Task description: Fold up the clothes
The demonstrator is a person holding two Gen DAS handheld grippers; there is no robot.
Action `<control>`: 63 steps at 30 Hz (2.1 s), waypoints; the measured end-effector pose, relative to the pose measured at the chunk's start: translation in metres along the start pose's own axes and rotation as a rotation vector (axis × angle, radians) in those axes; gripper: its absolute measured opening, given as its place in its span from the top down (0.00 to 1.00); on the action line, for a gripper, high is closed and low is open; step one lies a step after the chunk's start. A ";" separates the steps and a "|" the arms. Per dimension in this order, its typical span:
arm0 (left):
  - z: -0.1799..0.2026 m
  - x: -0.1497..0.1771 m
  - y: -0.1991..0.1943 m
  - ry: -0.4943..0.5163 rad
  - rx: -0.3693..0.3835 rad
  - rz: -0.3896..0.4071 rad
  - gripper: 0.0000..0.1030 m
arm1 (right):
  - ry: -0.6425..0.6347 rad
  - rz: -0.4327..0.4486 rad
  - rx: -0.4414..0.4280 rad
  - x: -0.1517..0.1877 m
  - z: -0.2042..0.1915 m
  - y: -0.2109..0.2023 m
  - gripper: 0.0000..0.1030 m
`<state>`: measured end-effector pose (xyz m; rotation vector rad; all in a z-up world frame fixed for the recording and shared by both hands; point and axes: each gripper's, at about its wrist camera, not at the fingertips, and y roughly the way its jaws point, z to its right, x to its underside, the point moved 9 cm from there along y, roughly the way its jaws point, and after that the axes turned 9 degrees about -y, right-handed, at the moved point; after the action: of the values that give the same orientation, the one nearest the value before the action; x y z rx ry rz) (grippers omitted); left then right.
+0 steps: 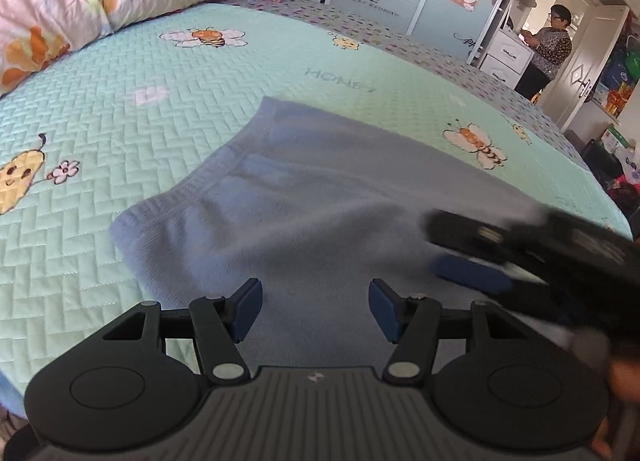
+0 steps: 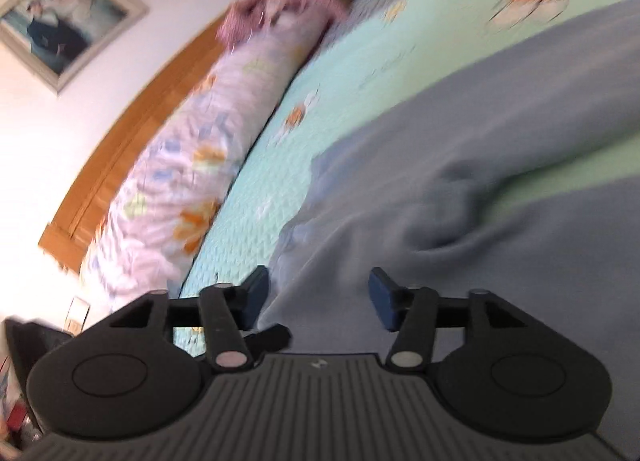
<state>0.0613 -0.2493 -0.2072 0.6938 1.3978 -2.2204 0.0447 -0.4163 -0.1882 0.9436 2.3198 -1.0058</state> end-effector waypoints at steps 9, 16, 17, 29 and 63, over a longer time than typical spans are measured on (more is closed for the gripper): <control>-0.002 0.030 0.012 0.154 0.050 0.092 0.26 | 0.000 -0.017 0.032 -0.027 -0.017 0.014 0.28; -0.014 0.019 0.006 0.031 0.185 0.051 0.24 | 0.054 -0.316 0.023 -0.050 0.007 0.139 0.32; -0.015 0.017 0.007 0.022 0.194 0.045 0.24 | 0.113 -0.323 0.010 -0.064 0.013 0.148 0.32; -0.020 0.007 0.007 -0.077 0.272 0.005 0.24 | 0.254 -0.248 -0.138 -0.093 -0.013 0.149 0.23; -0.016 0.007 0.006 -0.168 0.356 -0.015 0.24 | -0.490 -0.347 0.342 -0.170 0.011 0.239 0.50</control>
<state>0.0620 -0.2382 -0.2217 0.5924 0.9399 -2.5030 0.3345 -0.3747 -0.2003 0.3411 1.9576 -1.6066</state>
